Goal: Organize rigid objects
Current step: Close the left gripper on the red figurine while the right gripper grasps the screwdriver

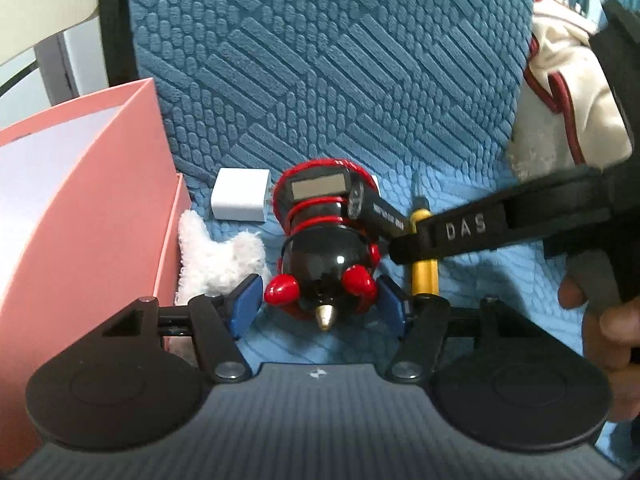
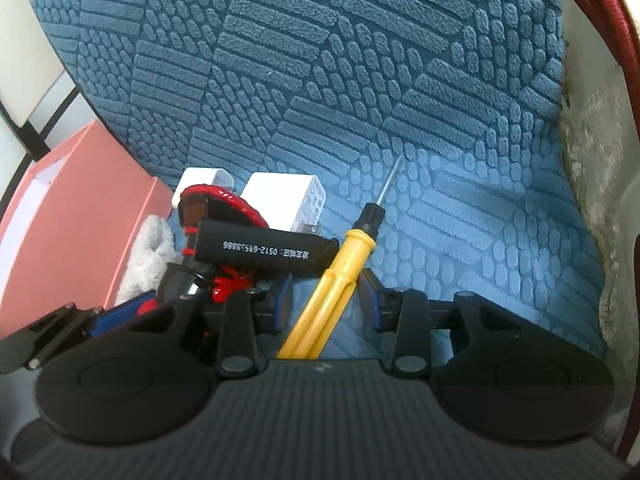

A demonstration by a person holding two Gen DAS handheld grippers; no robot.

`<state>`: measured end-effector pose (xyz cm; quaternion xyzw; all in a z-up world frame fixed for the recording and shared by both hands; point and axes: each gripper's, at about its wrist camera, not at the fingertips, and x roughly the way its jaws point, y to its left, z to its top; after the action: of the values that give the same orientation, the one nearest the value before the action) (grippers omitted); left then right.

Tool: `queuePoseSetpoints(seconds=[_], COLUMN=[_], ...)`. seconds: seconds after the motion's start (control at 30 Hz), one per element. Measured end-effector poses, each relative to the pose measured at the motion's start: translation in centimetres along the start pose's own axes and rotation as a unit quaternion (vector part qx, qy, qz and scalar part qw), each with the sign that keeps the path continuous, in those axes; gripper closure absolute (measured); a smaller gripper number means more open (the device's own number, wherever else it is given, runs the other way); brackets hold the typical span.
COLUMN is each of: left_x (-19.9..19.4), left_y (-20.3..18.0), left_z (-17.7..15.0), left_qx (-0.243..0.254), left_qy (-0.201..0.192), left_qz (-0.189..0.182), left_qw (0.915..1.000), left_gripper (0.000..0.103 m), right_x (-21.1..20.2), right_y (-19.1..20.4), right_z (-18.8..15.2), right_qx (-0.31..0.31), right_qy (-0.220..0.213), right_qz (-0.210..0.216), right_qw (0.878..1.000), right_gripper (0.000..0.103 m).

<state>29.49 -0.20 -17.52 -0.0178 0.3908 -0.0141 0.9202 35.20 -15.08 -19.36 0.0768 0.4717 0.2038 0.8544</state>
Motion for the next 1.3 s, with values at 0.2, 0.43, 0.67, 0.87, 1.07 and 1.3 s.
queuePoseSetpoints(seconds=[0.2,0.43,0.67,0.87,1.07,1.3], left_x=[-0.4,-1.4,-2.0,-3.0,-4.5,-6.8], left_y=[0.6,1.4,1.7,1.5,1.5,0.8], left_z=[0.3,0.3,0.5,0.8,0.4,-0.8], left_qx=[-0.018,-0.042,-0.062,-0.067,-0.074,-0.063], left_qy=[-0.013,-0.034,-0.036,-0.046,-0.043,-0.044], left_qz=[-0.006,-0.004,-0.009,-0.021,-0.038,-0.05], left_qw=[0.9997,0.9985,0.9974,0.9965,0.9956,0.9958], left_gripper=[0.041,0.041,0.041,0.041,0.042,0.043], right_x=[-0.1,0.1,-0.5,-1.5,-3.0,-4.9], right_y=[-0.1,0.8,0.6,0.5,0.0,-0.4], right_z=[0.1,-0.2,-0.5,-1.4,-2.7,-4.4], right_qx=[0.007,-0.01,-0.011,-0.01,-0.008,0.01], right_qy=[0.0,-0.004,0.011,0.012,0.008,0.01], right_qz=[-0.001,-0.011,-0.013,-0.019,-0.034,-0.049], right_qw=[1.0,1.0,1.0,1.0,0.999,0.999], right_gripper=[0.064,0.063,0.074,0.076,0.081,0.081])
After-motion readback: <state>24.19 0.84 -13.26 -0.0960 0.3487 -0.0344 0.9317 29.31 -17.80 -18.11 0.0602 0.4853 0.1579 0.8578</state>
